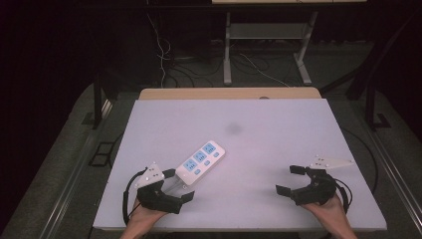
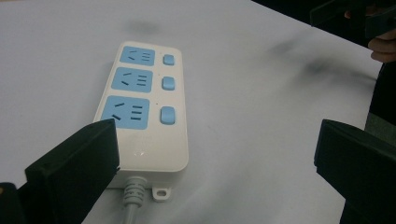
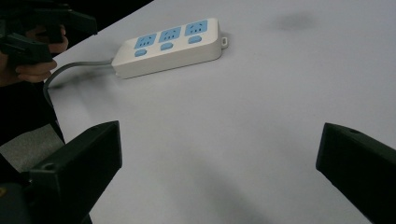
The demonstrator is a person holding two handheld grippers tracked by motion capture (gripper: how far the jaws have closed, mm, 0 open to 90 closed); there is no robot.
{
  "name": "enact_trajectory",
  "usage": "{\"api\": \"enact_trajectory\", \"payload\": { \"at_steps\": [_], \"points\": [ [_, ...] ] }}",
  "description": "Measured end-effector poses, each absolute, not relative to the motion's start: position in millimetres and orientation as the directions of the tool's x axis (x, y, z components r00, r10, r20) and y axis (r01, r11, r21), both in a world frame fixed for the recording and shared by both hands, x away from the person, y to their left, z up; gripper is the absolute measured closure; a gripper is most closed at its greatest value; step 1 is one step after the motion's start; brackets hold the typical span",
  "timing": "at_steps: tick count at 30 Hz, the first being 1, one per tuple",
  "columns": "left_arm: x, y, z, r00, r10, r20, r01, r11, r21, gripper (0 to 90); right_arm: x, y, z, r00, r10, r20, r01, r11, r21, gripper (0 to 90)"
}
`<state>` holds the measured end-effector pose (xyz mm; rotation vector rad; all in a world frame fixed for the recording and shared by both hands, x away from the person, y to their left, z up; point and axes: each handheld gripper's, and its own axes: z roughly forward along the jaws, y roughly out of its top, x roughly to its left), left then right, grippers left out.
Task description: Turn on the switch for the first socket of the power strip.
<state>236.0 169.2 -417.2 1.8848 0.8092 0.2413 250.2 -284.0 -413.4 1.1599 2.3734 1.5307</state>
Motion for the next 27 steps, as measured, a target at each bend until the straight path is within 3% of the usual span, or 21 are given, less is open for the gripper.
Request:
{"api": "enact_trajectory", "payload": {
  "at_steps": [27],
  "points": [
    [234.9, 171.3, -413.9, 0.750, 0.630, -0.200, 0.428, -0.233, 0.873, 0.0, 249.0, -291.6, -416.1, -0.702, 0.625, 0.340, 0.565, 0.200, 0.800, 0.1]
  ]
}}
